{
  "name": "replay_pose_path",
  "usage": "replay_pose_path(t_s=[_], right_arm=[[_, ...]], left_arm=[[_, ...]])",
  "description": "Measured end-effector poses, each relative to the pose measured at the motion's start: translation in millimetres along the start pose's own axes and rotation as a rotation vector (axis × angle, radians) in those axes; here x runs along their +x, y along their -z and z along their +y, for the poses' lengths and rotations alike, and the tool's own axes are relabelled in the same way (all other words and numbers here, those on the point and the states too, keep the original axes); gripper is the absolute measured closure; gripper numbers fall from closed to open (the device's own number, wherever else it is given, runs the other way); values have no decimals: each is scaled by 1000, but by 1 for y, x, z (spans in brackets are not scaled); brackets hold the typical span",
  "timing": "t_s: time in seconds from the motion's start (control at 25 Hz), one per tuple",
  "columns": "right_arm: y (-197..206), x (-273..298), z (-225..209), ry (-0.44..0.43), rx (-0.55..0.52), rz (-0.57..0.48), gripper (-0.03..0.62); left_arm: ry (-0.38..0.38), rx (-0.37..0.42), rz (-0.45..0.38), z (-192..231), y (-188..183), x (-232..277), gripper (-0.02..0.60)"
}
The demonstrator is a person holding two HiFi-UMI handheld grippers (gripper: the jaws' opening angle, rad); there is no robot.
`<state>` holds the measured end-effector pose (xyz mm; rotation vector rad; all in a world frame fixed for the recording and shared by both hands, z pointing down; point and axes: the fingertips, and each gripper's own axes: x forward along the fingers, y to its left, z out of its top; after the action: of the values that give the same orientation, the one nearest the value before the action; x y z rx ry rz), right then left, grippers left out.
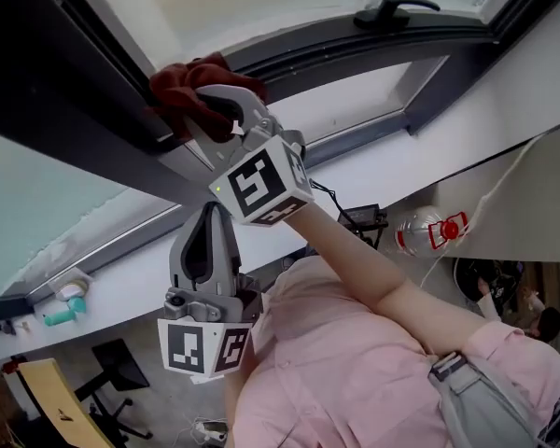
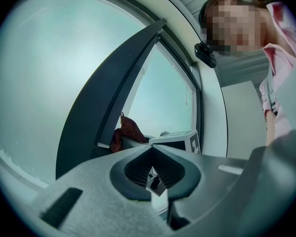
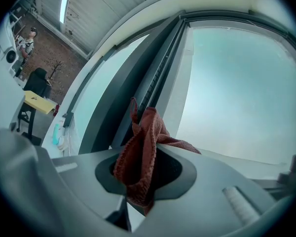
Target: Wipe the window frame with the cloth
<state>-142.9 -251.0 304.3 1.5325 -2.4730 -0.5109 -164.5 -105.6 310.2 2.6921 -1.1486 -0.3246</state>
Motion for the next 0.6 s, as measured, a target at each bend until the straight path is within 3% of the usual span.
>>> replay_pose_path(t_s=[0.2,0.6], right_arm=[[3,-1,0,25,-3,-4,517],[4,-2,2,-13,-44,2,517]], left_arm=[[16,-13,19,-5,7,5,584],[24,-23,26,-11,11,6,584]])
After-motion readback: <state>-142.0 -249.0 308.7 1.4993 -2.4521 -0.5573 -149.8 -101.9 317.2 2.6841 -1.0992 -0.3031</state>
